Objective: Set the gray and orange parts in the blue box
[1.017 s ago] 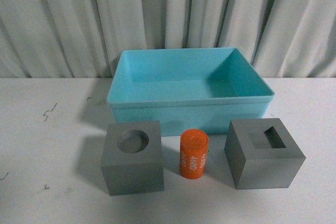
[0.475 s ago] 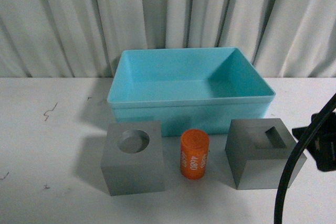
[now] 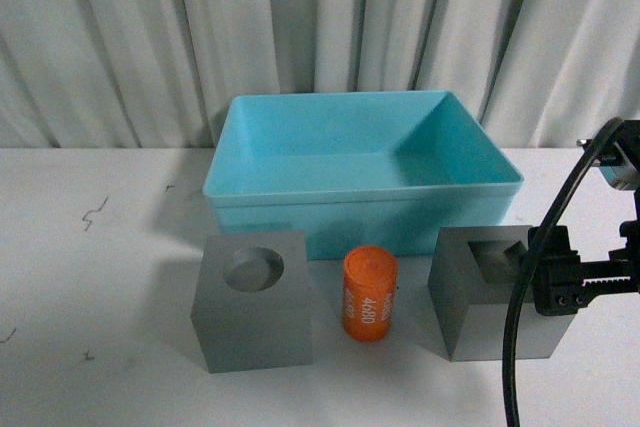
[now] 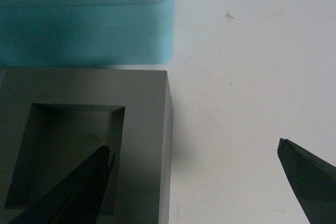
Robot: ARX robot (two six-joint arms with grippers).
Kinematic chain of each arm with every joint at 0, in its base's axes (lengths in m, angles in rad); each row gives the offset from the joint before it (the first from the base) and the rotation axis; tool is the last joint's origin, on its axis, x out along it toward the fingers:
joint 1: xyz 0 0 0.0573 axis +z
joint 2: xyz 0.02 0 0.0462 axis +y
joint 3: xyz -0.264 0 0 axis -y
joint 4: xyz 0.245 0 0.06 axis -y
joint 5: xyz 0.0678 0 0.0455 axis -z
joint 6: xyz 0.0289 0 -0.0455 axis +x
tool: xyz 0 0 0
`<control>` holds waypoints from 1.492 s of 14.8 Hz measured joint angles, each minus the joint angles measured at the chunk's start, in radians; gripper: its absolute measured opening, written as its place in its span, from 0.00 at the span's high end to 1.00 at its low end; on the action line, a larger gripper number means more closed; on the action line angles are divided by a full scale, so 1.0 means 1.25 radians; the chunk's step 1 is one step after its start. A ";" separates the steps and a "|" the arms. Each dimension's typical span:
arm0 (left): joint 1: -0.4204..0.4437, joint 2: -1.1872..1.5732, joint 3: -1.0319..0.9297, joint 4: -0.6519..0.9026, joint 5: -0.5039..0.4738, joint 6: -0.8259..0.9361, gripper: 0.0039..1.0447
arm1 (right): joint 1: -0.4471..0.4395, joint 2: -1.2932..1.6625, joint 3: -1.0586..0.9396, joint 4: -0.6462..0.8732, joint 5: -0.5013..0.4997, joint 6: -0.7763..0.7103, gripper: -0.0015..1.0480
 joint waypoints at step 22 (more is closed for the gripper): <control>0.000 0.000 0.000 0.000 0.000 0.000 0.06 | 0.052 0.133 0.506 -0.164 0.014 0.193 0.82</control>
